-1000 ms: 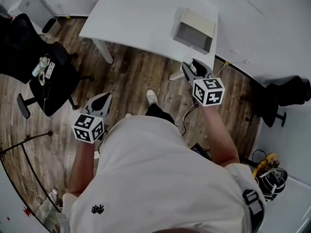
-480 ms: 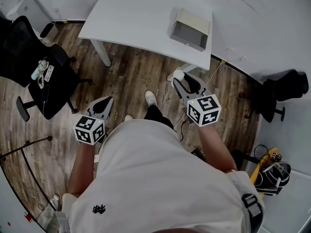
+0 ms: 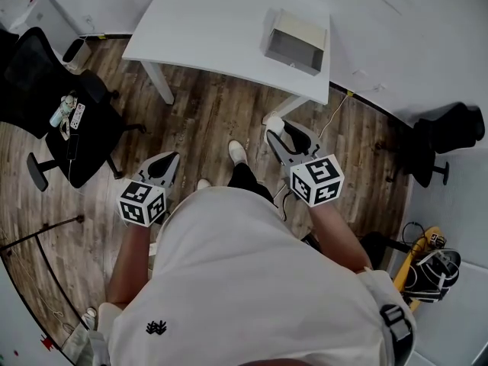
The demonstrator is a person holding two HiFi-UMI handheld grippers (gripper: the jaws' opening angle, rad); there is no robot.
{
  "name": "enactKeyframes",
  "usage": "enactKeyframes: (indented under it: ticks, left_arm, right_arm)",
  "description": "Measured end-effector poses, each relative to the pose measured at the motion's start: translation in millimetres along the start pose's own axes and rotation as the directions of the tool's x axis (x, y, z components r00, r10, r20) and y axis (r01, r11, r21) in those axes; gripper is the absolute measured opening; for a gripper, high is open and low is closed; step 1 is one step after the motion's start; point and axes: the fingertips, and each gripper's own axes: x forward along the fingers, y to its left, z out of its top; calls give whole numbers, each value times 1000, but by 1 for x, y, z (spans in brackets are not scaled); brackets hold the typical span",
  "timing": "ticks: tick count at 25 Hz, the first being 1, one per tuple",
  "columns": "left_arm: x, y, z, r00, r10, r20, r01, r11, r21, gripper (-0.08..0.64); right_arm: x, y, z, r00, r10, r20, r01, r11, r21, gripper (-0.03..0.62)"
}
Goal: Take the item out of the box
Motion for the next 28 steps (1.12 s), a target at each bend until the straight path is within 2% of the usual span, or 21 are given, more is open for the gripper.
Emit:
enactKeyframes:
  ticks: [18, 28]
  left_arm:
    - [8, -7, 7, 1000, -21, 6, 21, 1000, 17, 6]
    - [3, -3, -1, 1000, -10, -6, 10, 1000, 0, 6]
  right_arm:
    - [-12, -9, 6, 999, -38, 18, 38, 999, -8, 167]
    - [-10, -16, 6, 999, -52, 16, 52, 999, -4, 167]
